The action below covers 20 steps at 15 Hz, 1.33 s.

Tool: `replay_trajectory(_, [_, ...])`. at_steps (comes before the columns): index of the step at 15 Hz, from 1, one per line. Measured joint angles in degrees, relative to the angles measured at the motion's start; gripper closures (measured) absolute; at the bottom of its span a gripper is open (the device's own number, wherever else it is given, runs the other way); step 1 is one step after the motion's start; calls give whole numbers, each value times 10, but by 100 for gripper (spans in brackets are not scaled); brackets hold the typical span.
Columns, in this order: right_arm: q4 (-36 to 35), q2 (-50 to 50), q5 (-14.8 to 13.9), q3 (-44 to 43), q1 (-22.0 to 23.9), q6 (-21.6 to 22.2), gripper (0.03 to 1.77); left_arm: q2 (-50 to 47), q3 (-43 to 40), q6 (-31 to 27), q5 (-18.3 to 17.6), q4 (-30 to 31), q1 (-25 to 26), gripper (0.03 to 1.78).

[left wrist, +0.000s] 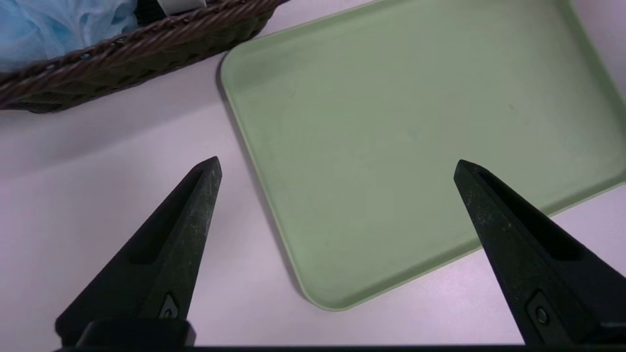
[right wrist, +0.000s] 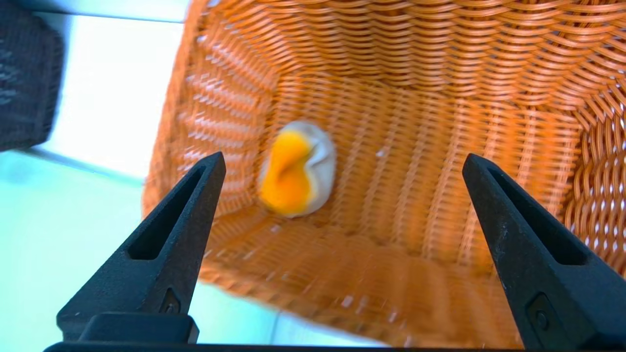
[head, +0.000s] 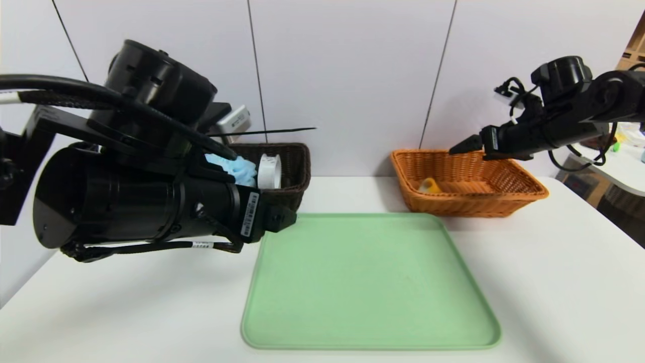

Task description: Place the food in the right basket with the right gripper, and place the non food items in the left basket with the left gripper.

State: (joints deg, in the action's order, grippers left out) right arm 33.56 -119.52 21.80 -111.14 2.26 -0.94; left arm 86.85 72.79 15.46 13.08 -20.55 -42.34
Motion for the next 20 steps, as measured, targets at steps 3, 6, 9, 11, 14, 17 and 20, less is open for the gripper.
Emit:
replay_trajectory(3, [47,60,0,12,-15,0,11,-34,0,-20,2,1,15,12])
replay_trajectory(6, [63,146,-1,61,-33,0,11,-79,-3,-35,12,-1,43,12])
replay_trajectory(9, [65,254,-2,138,-54,0,11,-131,-22,-38,16,-3,81,12])
replay_trajectory(11, [66,332,-3,195,-70,-1,11,-171,-48,-39,17,-3,112,12])
replay_trajectory(14, [66,445,-9,286,-84,-4,11,-232,-106,-42,14,-1,158,12])
replay_trajectory(17, [65,544,-36,373,-89,-10,11,-288,-168,-74,14,7,190,12])
replay_trajectory(20, [63,632,-74,422,-90,-14,11,-337,-227,-110,13,42,232,12])
